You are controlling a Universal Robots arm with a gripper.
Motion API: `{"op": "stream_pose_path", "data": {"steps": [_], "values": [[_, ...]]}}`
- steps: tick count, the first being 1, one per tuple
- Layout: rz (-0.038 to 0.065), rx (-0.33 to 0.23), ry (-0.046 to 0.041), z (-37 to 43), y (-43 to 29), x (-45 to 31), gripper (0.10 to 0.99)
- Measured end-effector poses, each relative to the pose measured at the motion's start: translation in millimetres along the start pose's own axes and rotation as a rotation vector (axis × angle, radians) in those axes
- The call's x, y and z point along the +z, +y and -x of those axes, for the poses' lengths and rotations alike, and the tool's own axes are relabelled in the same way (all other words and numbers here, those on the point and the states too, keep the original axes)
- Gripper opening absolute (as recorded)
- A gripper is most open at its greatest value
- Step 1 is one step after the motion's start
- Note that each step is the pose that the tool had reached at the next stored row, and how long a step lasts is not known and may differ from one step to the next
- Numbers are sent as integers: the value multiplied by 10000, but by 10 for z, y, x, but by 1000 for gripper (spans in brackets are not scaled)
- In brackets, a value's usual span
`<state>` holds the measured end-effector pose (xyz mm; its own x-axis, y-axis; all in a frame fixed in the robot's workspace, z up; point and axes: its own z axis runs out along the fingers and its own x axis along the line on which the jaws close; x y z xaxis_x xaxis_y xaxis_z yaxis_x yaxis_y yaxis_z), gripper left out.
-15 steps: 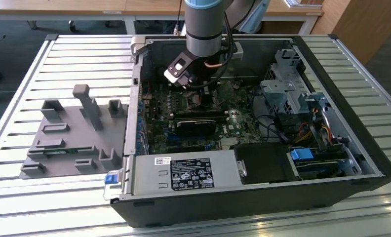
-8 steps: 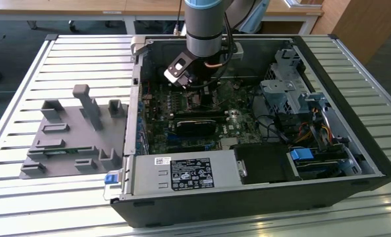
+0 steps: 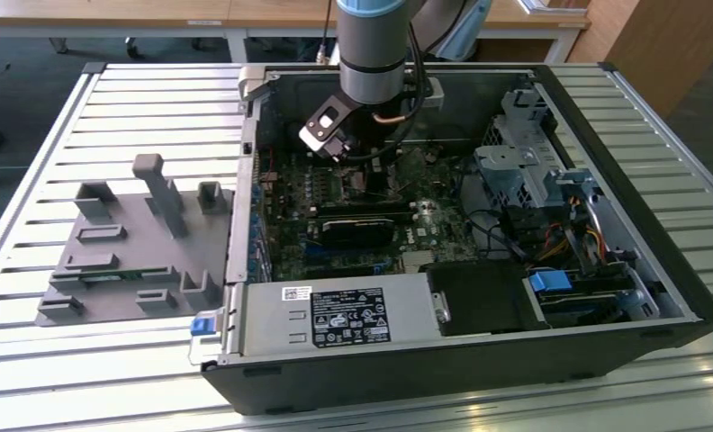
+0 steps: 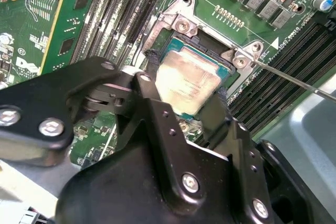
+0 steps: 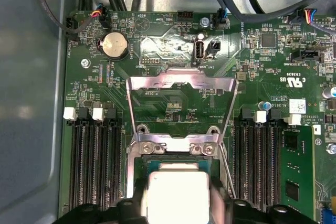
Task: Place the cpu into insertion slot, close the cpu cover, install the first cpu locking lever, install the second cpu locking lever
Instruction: 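Place the cpu into insertion slot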
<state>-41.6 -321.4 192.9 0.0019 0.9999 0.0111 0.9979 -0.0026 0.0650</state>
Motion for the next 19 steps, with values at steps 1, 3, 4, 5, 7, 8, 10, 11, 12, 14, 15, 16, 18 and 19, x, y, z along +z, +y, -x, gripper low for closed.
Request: {"op": "stream_pose_path", "data": {"steps": [1, 3, 4, 5, 7, 8, 10, 11, 12, 14, 15, 16, 18, 19], "values": [[0, -1, 1, 0, 0, 1, 612], [0, -1, 0, 0, 0, 1, 675], [0, 0, 0, 0, 0, 1, 675], [-1, -1, 0, 0, 0, 1, 675], [-1, 0, 0, 0, 0, 0, 675], [0, 0, 0, 0, 0, -6, 675], [-1, 0, -1, 0, 2, -30, 675], [0, 0, 0, -1, 3, -44, 675], [-1, 0, 0, -1, 4, -60, 675], [-4, 0, -2, -1, 5, -86, 659], [-8, 1, -1, -1, 7, -91, 659], [-14, 0, 1, -1, 10, -94, 596], [-36, 2, 2, -2, 16, -97, 533], [-50, 2, -1, -1, 20, -100, 475]]}}
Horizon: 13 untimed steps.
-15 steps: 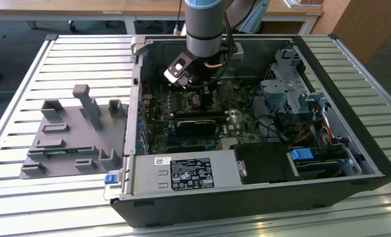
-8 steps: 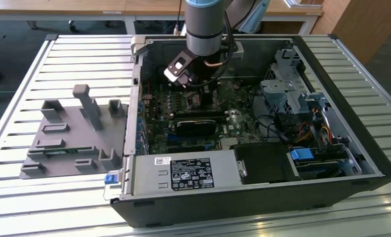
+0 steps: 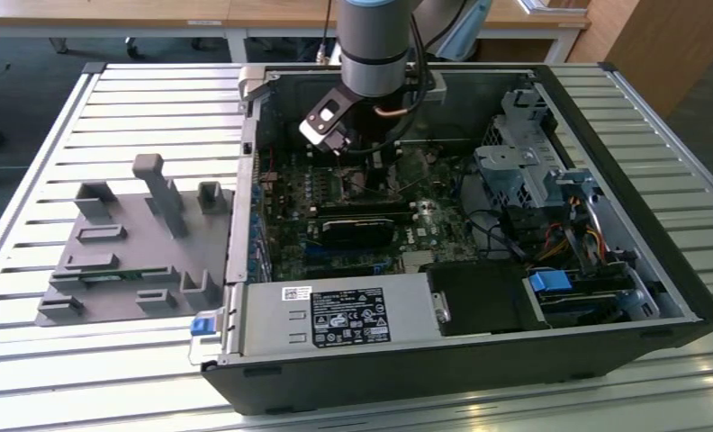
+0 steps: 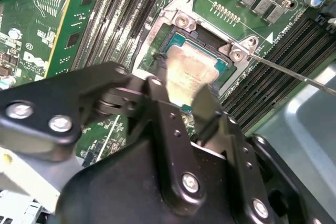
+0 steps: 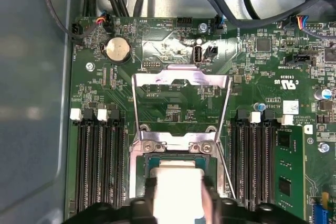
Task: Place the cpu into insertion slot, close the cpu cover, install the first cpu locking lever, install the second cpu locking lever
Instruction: 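Place the cpu into insertion slot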
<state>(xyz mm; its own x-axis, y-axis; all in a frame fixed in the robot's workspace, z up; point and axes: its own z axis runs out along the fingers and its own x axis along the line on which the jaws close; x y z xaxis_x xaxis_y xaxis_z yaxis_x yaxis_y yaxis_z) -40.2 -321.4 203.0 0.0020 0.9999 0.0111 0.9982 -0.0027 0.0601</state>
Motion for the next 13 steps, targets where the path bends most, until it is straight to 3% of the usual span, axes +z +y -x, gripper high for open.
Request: {"op": "stream_pose_path", "data": {"steps": [1, 4, 7, 8, 9, 13], "values": [[-12, 0, -1, 0, 3, -3, 416], [-29, 0, 0, 0, 7, -17, 357], [-36, 1, 1, -1, 9, -27, 180], [-37, 1, 0, -1, 9, -29, 180], [-37, 1, 1, -1, 9, -31, 125], [-37, 1, 1, 0, 10, -38, 106]]}}
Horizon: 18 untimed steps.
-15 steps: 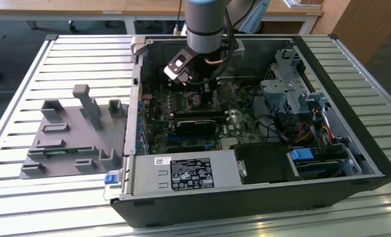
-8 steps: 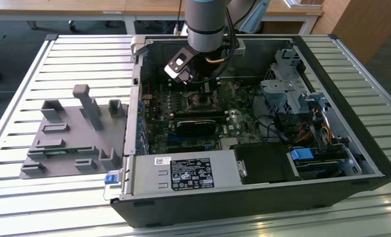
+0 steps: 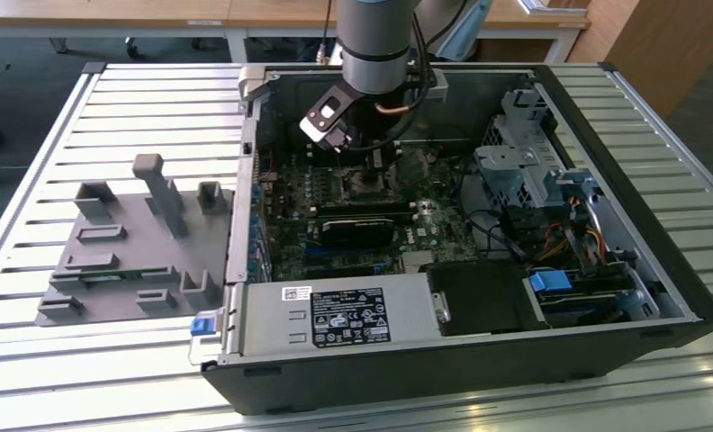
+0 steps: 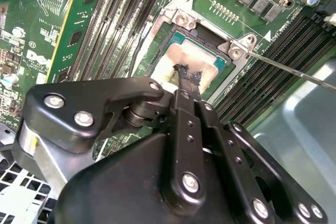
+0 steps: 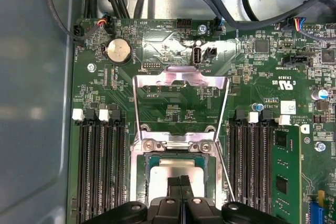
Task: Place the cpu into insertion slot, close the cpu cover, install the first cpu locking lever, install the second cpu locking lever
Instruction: 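Place the cpu into insertion slot, then close the cpu cover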
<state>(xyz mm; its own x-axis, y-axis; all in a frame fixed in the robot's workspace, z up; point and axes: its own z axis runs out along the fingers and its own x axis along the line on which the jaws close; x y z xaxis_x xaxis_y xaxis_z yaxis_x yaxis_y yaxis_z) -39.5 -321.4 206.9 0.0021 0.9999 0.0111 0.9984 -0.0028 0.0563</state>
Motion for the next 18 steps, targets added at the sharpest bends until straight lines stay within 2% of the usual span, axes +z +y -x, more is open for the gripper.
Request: {"op": "stream_pose_path", "data": {"steps": [11, 18], "values": [[-7, 0, -1, 0, 2, -25, 106], [-7, 0, -1, -1, 5, -67, 106]]}}
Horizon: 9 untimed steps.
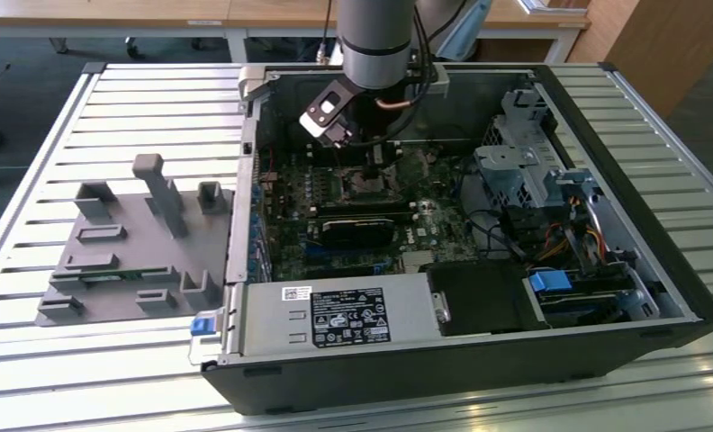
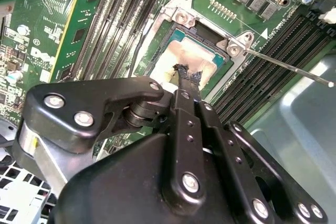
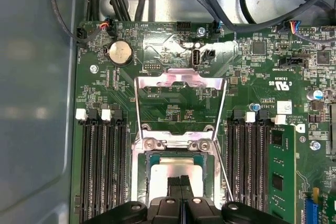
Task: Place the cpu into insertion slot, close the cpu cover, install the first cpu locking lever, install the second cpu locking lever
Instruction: 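Close the cpu cover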
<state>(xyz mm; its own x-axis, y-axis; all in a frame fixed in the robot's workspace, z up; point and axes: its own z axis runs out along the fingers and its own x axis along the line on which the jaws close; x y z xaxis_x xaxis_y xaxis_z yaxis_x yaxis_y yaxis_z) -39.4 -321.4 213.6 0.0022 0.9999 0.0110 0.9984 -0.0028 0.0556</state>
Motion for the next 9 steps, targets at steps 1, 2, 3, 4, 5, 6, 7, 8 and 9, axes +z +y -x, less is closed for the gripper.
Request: {"op": "stream_pose_path", "data": {"steps": [1, 2, 3, 4, 5, 6, 7, 8, 9], "values": [[0, 0, 0, 0, 0, -5, 106], [-1, -3, 1, -1, 4, -6, 106], [-1, -2, 2, -1, 4, -9, 106], [-2, 0, 0, 0, 5, -12, 106], [-4, 0, -1, 0, 5, -18, 106], [-8, 0, -1, 0, 6, -25, 106], [-14, 0, -5, 0, 7, -30, 106], [-18, 0, -9, -1, 8, -36, 106], [-21, -2, -25, -1, 10, -68, 106]]}}
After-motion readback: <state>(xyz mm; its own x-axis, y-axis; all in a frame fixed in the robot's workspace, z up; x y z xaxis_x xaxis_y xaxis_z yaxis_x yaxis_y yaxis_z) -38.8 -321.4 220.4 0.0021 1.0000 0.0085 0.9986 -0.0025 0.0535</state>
